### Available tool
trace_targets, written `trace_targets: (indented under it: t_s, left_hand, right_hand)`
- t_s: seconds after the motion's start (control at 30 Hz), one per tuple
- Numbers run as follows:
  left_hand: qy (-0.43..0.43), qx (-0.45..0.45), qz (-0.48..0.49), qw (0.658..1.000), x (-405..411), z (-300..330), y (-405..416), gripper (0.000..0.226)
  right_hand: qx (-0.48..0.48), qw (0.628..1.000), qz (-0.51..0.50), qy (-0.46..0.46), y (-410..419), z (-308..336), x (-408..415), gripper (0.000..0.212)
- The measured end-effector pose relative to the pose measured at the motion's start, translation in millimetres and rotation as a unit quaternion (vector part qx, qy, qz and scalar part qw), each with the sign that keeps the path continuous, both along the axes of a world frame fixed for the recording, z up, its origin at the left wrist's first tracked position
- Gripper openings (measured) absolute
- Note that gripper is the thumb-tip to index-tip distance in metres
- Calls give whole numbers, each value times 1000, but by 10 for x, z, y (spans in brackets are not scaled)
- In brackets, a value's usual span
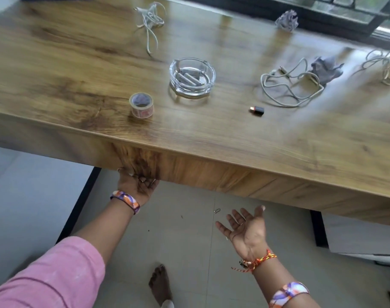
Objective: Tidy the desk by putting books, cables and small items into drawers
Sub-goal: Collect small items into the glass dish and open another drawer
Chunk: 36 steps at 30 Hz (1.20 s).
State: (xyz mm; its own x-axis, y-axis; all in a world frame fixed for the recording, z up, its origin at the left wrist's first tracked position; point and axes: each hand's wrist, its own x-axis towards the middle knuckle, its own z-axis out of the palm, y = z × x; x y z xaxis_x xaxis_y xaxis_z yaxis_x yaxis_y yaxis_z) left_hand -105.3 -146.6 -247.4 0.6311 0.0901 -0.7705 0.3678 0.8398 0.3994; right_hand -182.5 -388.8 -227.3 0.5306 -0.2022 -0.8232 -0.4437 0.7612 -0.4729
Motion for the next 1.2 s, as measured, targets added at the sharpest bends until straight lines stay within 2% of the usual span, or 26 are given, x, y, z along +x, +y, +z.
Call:
trace_targets:
  t_s: [0.1,0.2,0.3,0.4,0.47,0.53,0.57,0.6,0.63,0.67,0.7,0.77,0.8,0.87,0.93,1.0,1.03,1.07,1.2]
  left_hand:
    - [3,19,-5,1000,16,-10,-19,63]
    - [32,77,-1,997,-18,-83,-38,59]
    - [71,130,22,989,-219,-125,-89,55]
    - [82,122,60,987,-506,-121,-95,50]
    - [72,113,77,988,-687,-67,-82,51]
    - [84,120,48,988,-837,31,-86,48]
    - [98,173,-2,980,-933,104,-89,49]
    - [107,283,-64,951,-1062,234,-123,63]
    - [118,421,-110,893,-1202,330,-152,77]
    - [93,545,-83,829,-1326,420,-205,82]
    - [40,631,-35,774,-1474,531,-266,78]
    - [-109,790,-23,603,-1738,697,-432,67]
    - [-155,834,-80,523,-1840,774,-516,63]
    - [-179,854,-249,420,-1899,934,-611,63]
    - [-136,857,-372,329,-1918,1089,-686,68]
    - [-102,861,-399,299,-1918,1218,-739,49]
    - [-98,866,-400,284,-1948,1277,-759,39]
    - [-91,865,-411,272,-1997,1323,-773,33]
    - [-25,839,-475,263,-2236,1445,-776,28]
  right_hand:
    - [25,999,-24,-9,-108,-60,-3,70]
    - [42,999,-7,-4,-116,-80,7,68]
    - [74,997,-5,-10,-77,-85,45,58]
    - [103,994,-42,-25,11,-102,-121,42]
    - [108,993,-30,-30,4,-87,-304,37]
    - [91,996,14,-15,-76,-29,-457,34]
    - [58,997,51,1,-131,11,-511,30]
    - [5,996,87,21,-192,54,-558,26]
    - [-68,991,112,41,-255,96,-589,23]
    - [-148,980,120,52,-319,126,-593,24]
    - [-234,964,118,50,-372,189,-604,29]
    - [-391,913,115,-22,-401,440,-654,39]
    - [-462,872,132,-97,-372,628,-719,41]
    - [-563,751,214,-270,-266,929,-889,41]
    - [-593,623,371,-350,-158,1098,-1096,36]
    - [-643,471,514,-319,-115,1123,-1217,36]
    - [-666,417,537,-307,-116,1113,-1277,37]
    - [-676,396,539,-310,-128,1110,-1331,38]
    - [-642,416,548,-338,-215,1227,-1571,40]
